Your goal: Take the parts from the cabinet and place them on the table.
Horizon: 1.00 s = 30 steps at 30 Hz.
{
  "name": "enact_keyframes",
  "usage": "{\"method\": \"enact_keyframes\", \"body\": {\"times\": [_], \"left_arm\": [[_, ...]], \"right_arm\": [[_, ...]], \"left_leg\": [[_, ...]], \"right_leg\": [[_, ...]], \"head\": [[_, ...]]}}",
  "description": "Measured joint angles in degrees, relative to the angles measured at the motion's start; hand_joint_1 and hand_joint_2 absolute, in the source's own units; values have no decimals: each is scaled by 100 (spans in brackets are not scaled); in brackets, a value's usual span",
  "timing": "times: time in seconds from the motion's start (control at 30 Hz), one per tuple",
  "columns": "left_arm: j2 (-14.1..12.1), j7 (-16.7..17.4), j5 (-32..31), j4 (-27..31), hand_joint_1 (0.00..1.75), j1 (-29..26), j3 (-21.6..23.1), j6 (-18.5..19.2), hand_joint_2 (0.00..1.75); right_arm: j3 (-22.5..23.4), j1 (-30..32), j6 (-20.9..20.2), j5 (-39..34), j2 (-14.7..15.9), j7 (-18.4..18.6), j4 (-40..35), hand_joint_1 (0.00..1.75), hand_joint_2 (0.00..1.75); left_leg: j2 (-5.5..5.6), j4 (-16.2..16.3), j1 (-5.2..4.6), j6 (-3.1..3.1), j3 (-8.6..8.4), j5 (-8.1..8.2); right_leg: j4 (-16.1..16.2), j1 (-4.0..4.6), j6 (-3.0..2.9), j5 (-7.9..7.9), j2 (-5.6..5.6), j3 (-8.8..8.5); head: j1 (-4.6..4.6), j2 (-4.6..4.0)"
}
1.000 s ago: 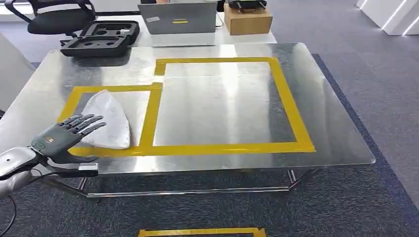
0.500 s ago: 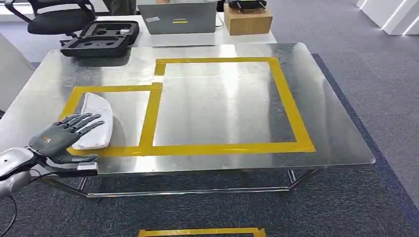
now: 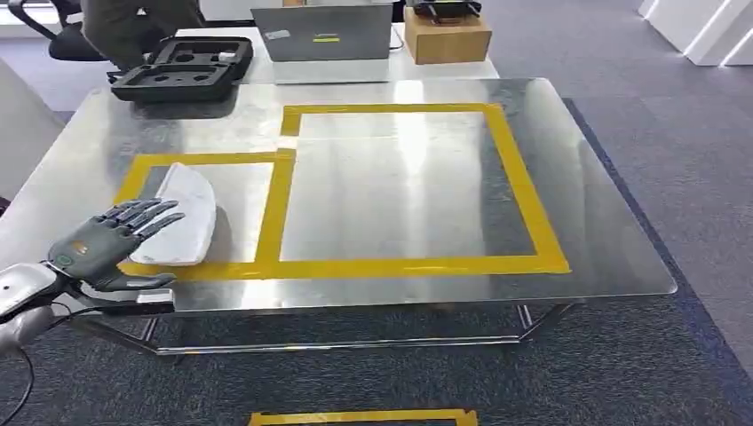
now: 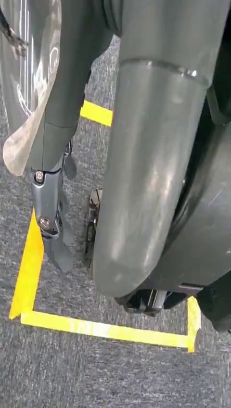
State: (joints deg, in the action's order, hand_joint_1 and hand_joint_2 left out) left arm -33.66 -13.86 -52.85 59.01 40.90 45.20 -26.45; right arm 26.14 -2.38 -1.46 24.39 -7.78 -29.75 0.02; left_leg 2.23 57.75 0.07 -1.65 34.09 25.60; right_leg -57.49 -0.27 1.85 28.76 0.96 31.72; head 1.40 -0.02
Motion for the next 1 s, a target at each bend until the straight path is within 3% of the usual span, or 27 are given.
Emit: {"method": "enact_keyframes", "body": {"times": [0.03, 0.07, 0.13, 0.17, 0.2, 0.23, 0.27, 0.3, 0.33, 0.37, 0.47, 0.5, 0.53, 0.57, 0.63, 0.67, 0.7, 0.73, 0.77, 0.83, 0.87, 0.9, 1.0], "left_arm": [[4, 2, -11, 9, 0, 1, -2, -2, 0], [2, 2, -15, 17, 0, 0, -2, -18, 0], [4, 9, -37, 17, 0, -35, -2, -17, 0], [4, 9, -55, 17, 0, -52, 0, -17, 0], [4, 11, -61, 17, 0, -71, 0, -17, 0], [4, 11, -61, 17, 0, -83, 0, -17, 0], [4, 11, -61, 17, 0, -85, 0, -17, 0], [2, 13, -61, 17, 0, -84, 0, -17, 0], [2, 13, -61, 20, 0, -82, -4, -17, 0], [-11, 15, -61, 20, 0, -82, -13, -17, 0], [-20, 15, -61, 31, 0, -80, -13, -20, 0], [-33, 15, -61, 33, 0, -86, -13, -20, 0], [-37, 15, -70, 33, 0, -87, -11, -20, 0], [-52, 17, -87, 33, 0, -78, -9, -17, 0], [-52, 26, -100, 33, 0, -71, -11, -20, 0], [-39, 26, -118, 33, 0, -79, -2, -20, 0], [-33, 26, -127, 33, 0, -88, 2, -17, 0], [-33, 28, -129, 33, 0, -89, 2, -17, 0], [-33, 28, -131, 33, 0, -87, 2, -17, 0], [-39, 35, -135, 33, 0, -76, -4, -17, 0], [-46, 35, -140, 35, 0, -59, -11, -17, 0], [-46, 39, -140, 39, 0, -40, -20, -17, 0], [-72, 55, -155, 39, 0, -22, -15, -4, 0]], "right_arm": [[26, 2, 9, 13, 2, 0, -2, 0, 0], [52, 0, 18, 30, 0, -2, -2, 0, 0], [72, -2, 35, 50, 2, -2, -2, 0, 0], [87, 1, 37, 57, 2, -2, -2, 0, 0], [109, 7, 39, 63, 2, -2, -2, 0, 0], [114, 9, 39, 68, 4, -2, -2, 0, 0], [118, 9, 39, 74, 7, -2, -2, 0, 0], [127, 7, 39, 76, 11, -4, -2, 0, 0], [140, -1, 39, 76, 13, -4, -2, 0, 0], [146, -18, 39, 79, 13, -7, -2, 0, 0], [157, -10, 41, 81, 13, -9, -2, 0, 0], [157, -4, 39, 85, 13, -9, 0, 0, 0], [159, -13, 39, 87, 11, -9, 2, 0, 0], [166, -17, 39, 94, 13, -9, 0, 0, 0], [195, -3, 39, 105, 13, -9, 0, 0, 0], [201, 0, 42, 111, 13, -9, 0, 0, 0], [205, 0, 42, 118, 15, -9, 0, 0, 0], [210, -3, 41, 118, 17, -9, 0, 0, 0], [219, -6, 39, 118, 17, -7, 0, 0, 0], [243, -14, 39, 125, 15, -4, 0, 0, 0], [247, -18, 37, 129, 15, 2, 0, 0, 0], [251, -24, 37, 136, 15, 2, 0, 0, 0], [269, -19, 33, 155, 15, 26, 0, 0, 0]], "left_leg": [[-27, -38, 21, -19, -13, -45], [-28, -43, 28, -43, 7, -61], [-36, -36, 27, -37, 71, -83], [-41, -33, 27, -26, 99, -105], [-43, -31, 30, -14, 125, -125], [-43, -27, 36, 4, 149, -144], [-42, -18, 45, 27, 168, -161], [-40, -1, 55, 48, 185, -175], [-39, 26, 64, 71, 201, -187], [-30, 38, 42, 112, 245, -210], [-17, 24, 52, 232, 269, -331], [-3, 17, 51, 263, 282, -367], [-31, 50, 67, 284, 333, -296], [-103, 258, 58, 312, 413, 25], [-143, 1075, 68, 351, 626, 655], [-150, 1536, 68, 358, 716, 877], [-154, 1764, 68, 354, 714, 923], [-154, 1724, 67, 337, 591, 834], [-154, 1470, 60, 309, 383, 674], [-155, 484, 31, 217, -306, 364], [-173, 76, 5, 164, -549, 458], [-183, -151, -14, 153, -663, 497], [-181, -143, -64, 84, -570, 366]], "right_leg": [[-75, -3, 10, 139, -29, 77], [-360, 1, 14, 383, -38, 177], [-1292, -22, 44, 866, -44, 555], [-1647, -24, 53, 993, -45, 697], [-1756, -26, 62, 966, -47, 719], [-1576, -32, 65, 800, -49, 598], [-1181, -39, 66, 573, -49, 369], [-599, -46, 64, 323, -46, 32], [-85, -58, 65, 232, -31, -257], [36, -21, 33, 289, 10, -393], [-19, 0, -67, 210, 25, -275], [-1, -12, -131, 164, 8, -232], [17, -42, -212, 99, -31, -203], [20, -33, -262, 45, -38, -109], [6, -17, -299, -73, -81, 24], [-1, 1, -308, -130, -103, 106], [-4, 19, -310, -178, -119, 187], [-15, 33, -307, -226, -136, 261], [-22, 45, -304, -270, -142, 324], [-24, 65, -288, -359, -151, 413], [-29, 66, -275, -393, -158, 434], [-29, 80, -239, -453, -161, 469], [28, 48, -137, -614, -160, 485]], "head": [[2, 0], [24, 2], [50, 0], [48, 2], [52, 2], [52, 2], [52, 2], [52, 2], [55, 2], [57, 0], [41, 2], [50, 2], [50, 0], [-4, 0], [-35, 0], [-50, 0], [-55, 0], [-55, 2], [-53, 0], [-52, 0], [-48, 0], [-39, 2], [-33, 2]]}}
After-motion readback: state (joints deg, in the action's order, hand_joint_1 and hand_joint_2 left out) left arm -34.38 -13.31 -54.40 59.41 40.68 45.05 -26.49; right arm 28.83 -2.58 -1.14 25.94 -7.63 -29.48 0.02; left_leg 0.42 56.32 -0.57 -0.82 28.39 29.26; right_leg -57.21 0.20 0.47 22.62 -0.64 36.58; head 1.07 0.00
